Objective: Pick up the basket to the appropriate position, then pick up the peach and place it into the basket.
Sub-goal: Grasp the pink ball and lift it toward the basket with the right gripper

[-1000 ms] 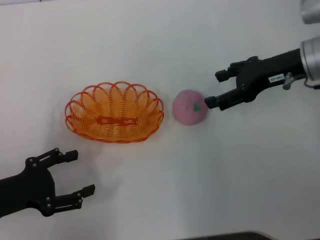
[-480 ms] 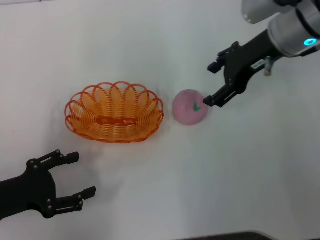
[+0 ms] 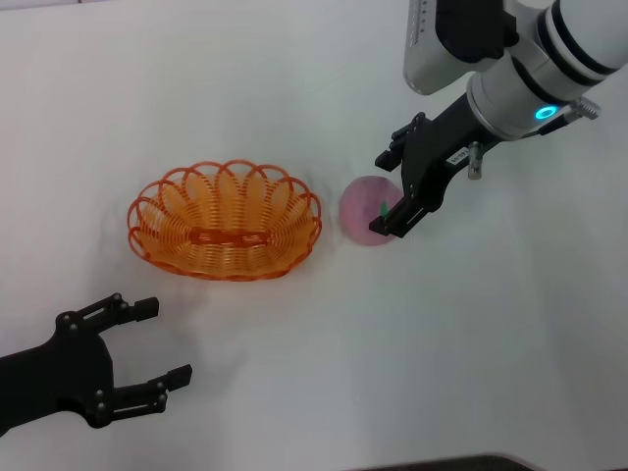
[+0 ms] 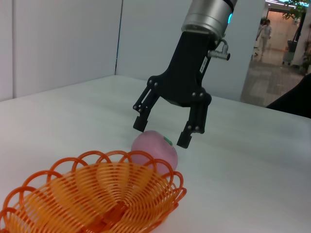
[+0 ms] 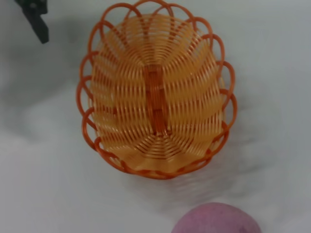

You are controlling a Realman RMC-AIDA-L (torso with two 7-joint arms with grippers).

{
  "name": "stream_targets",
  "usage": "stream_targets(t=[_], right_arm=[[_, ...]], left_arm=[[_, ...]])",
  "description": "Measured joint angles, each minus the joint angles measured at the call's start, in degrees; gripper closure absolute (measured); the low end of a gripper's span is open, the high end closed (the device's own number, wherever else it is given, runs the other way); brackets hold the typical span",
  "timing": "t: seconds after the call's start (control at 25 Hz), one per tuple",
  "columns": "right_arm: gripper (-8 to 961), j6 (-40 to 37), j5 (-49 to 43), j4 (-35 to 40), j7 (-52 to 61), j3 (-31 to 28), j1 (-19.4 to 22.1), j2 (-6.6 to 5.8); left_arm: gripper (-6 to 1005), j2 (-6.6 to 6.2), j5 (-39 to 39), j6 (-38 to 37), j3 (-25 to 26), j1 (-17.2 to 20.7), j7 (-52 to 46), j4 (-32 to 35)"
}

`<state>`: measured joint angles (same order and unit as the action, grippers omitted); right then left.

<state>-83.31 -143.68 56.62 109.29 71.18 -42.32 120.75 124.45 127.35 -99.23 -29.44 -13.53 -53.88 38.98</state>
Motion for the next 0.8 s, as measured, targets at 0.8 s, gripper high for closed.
stream_targets(t=[0.8], right_arm=[[91, 6.62, 2.81, -5.59, 1.29, 4.59, -0.35, -0.35]], left_arm=[[123, 0.00, 0.09, 0.10, -0.09, -0.09, 0.00, -0.51]])
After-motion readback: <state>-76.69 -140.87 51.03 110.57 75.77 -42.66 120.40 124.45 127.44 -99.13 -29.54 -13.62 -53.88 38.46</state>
